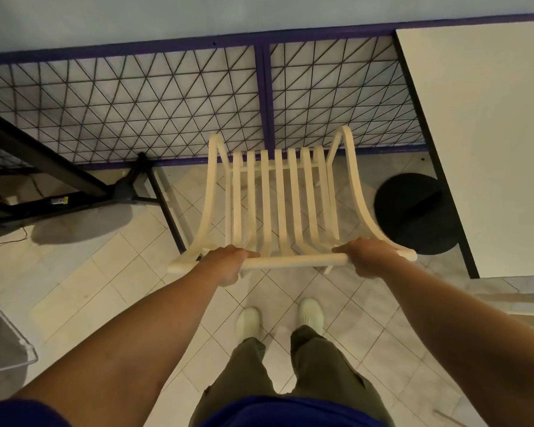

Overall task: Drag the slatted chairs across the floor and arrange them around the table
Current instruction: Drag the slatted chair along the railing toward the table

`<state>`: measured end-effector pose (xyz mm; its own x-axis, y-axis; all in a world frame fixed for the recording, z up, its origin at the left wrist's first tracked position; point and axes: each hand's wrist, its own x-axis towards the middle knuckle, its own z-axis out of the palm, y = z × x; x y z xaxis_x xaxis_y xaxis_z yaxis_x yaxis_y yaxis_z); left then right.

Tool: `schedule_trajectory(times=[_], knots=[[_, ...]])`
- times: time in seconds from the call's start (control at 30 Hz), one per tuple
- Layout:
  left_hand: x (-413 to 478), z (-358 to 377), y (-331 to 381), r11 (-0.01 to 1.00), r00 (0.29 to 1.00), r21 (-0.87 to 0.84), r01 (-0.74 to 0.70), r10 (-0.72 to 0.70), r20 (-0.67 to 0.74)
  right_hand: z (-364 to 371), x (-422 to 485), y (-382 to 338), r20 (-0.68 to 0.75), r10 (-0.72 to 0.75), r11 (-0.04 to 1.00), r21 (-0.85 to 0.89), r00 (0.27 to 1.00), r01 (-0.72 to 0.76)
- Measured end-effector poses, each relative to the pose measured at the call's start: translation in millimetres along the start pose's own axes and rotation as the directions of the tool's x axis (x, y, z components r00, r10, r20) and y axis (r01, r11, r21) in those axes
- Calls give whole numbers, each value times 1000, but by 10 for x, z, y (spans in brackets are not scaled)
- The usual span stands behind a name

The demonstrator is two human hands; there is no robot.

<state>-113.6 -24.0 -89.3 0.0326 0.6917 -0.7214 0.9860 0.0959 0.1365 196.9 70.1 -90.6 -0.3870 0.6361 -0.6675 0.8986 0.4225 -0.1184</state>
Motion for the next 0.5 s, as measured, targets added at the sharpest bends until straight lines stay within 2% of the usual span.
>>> schedule_trajectory(times=[0.5], knots=[[-251,325,-115,999,999,7,-49,49,-1,334,-306,-244,-53,67,997,36,996,-65]])
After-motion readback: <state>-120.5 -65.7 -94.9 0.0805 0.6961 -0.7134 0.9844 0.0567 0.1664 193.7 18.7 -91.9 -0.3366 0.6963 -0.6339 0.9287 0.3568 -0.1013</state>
